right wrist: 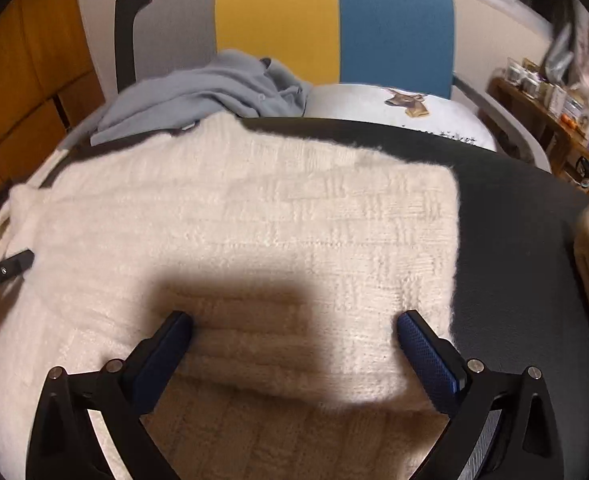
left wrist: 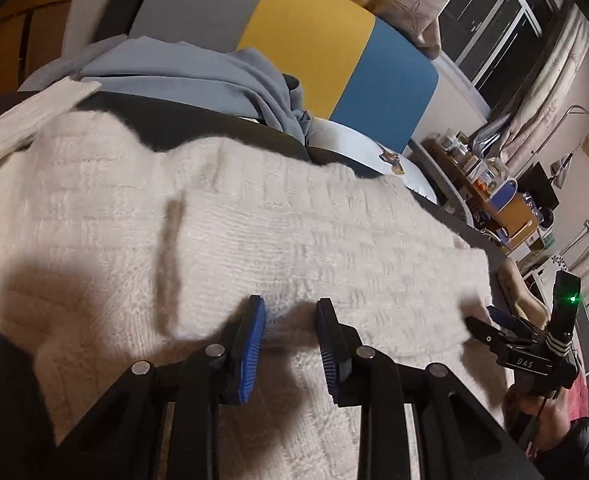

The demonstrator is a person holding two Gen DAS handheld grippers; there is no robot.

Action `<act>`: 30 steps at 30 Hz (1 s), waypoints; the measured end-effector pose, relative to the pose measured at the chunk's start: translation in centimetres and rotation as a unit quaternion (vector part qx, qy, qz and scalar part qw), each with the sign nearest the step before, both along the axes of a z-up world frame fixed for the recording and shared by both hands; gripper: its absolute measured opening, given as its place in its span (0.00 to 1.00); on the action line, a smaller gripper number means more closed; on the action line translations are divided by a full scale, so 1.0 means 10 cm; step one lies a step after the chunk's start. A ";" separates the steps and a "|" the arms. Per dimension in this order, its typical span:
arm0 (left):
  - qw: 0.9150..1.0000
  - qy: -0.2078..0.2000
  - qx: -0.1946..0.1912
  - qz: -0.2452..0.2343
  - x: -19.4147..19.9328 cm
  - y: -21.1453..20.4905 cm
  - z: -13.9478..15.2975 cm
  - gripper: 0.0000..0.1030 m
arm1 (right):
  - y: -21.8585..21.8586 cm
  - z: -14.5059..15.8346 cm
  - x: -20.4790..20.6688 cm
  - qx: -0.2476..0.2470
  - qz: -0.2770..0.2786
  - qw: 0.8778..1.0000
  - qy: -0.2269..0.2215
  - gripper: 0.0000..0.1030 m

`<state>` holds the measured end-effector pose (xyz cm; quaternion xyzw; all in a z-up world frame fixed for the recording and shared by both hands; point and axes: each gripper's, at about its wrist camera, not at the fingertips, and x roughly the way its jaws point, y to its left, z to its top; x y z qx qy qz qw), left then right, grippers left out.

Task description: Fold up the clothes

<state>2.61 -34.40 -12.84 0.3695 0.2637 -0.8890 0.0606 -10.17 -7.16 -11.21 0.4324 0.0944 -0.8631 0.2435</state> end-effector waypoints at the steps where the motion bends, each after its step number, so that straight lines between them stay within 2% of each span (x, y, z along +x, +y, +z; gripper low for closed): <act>1: 1.000 0.001 -0.004 0.000 0.02 0.04 0.01 0.26 | 0.04 0.00 0.03 -0.002 0.002 1.000 0.001 1.00; 5: 1.000 -0.006 0.007 0.003 0.08 0.03 0.11 0.27 | 0.13 -0.01 0.07 -0.013 0.003 1.000 0.003 1.00; 7: 1.000 -0.009 -0.019 0.017 0.15 -0.08 0.25 0.33 | 0.12 -0.01 0.07 -0.010 0.002 1.000 0.006 1.00; 8: 0.998 -0.015 -0.047 0.031 0.15 -0.17 0.31 0.36 | 0.11 -0.01 0.07 -0.008 0.002 1.000 0.008 1.00; 10: 0.993 -0.030 -0.089 0.066 0.18 -0.51 0.48 0.37 | 0.11 0.00 0.10 -0.009 0.002 1.000 0.008 1.00; 12: 0.986 -0.043 -0.122 0.102 0.19 -0.93 0.64 0.45 | 0.11 0.00 0.11 -0.011 0.002 1.000 0.009 1.00; 13: 0.982 -0.055 -0.141 0.116 0.14 -1.21 0.73 0.46 | 0.11 0.00 0.11 -0.011 0.001 1.000 0.009 1.00; 15: 0.977 -0.073 -0.157 0.126 0.02 -1.59 0.80 0.54 | 0.11 0.00 0.11 -0.012 0.001 1.000 0.010 1.00; 19: 0.970 -0.141 -0.165 0.111 -0.44 -1.98 0.60 0.55 | 0.11 -0.01 0.10 -0.018 -0.001 1.000 0.010 1.00; 22: 0.962 -0.191 -0.170 0.100 -0.78 -2.27 0.45 0.56 | 0.12 -0.01 0.07 -0.023 -0.002 1.000 0.008 1.00; 24: 0.953 -0.212 -0.196 0.093 -0.98 -2.30 0.36 0.56 | 0.11 -0.01 0.06 -0.026 -0.003 1.000 0.008 1.00; 27: 0.937 -0.235 -0.231 0.112 -1.12 -2.43 0.25 0.55 | 0.11 -0.01 0.04 -0.030 -0.004 1.000 0.007 1.00; 30: 0.931 -0.250 -0.238 0.117 -1.18 -2.56 0.13 0.58 | 0.10 -0.01 0.04 -0.033 -0.005 0.999 0.008 1.00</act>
